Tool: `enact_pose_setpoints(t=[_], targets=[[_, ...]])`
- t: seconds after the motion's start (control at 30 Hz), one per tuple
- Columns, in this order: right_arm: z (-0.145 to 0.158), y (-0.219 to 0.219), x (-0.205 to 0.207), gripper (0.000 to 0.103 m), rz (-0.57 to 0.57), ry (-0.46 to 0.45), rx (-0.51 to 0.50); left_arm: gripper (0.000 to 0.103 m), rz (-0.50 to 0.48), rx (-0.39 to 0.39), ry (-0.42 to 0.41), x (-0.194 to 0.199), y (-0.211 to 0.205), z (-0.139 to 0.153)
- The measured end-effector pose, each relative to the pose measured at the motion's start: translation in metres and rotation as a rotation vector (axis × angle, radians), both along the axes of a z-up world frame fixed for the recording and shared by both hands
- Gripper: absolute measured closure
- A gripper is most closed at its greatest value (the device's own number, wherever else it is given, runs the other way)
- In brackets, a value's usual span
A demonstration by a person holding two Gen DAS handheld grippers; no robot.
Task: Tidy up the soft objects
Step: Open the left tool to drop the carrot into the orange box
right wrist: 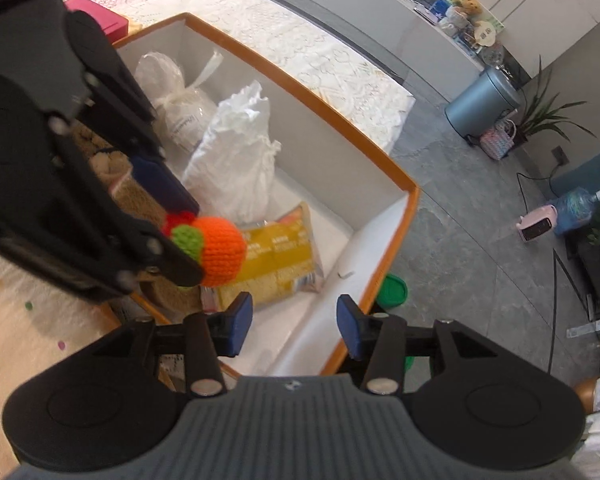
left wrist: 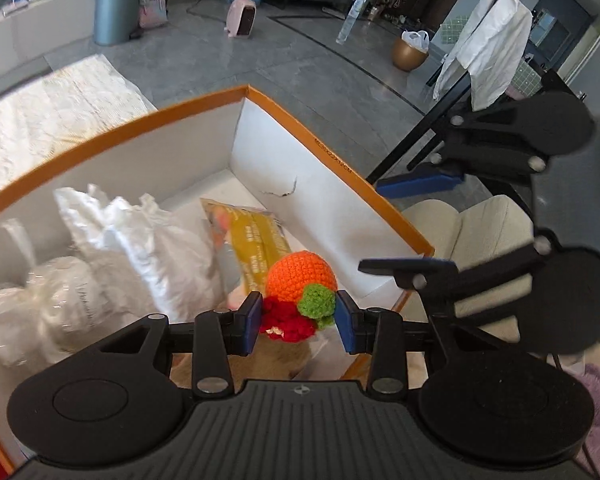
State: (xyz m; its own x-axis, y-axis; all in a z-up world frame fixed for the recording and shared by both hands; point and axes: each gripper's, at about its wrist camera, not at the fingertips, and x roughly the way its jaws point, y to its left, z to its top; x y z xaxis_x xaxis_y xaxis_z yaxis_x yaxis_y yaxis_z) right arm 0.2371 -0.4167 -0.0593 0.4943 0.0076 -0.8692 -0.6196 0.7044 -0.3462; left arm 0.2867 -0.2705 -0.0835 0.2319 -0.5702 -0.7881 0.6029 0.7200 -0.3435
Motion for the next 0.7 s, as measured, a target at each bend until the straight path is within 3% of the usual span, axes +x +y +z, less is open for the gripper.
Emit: enact_pose_setpoints(t=[0.37,0.7], targets=[[-0.004,-0.001,-0.006,0.053,-0.010,0.014,-0.006,0.053,0.019,-0.002,0.021,-0.002,-0.003,0.003],[0.007,0.011,-0.019,0.050,-0.008,0.015,0.023,0.052,0.058,0.026,-0.045,-0.020,0.032,0.028]])
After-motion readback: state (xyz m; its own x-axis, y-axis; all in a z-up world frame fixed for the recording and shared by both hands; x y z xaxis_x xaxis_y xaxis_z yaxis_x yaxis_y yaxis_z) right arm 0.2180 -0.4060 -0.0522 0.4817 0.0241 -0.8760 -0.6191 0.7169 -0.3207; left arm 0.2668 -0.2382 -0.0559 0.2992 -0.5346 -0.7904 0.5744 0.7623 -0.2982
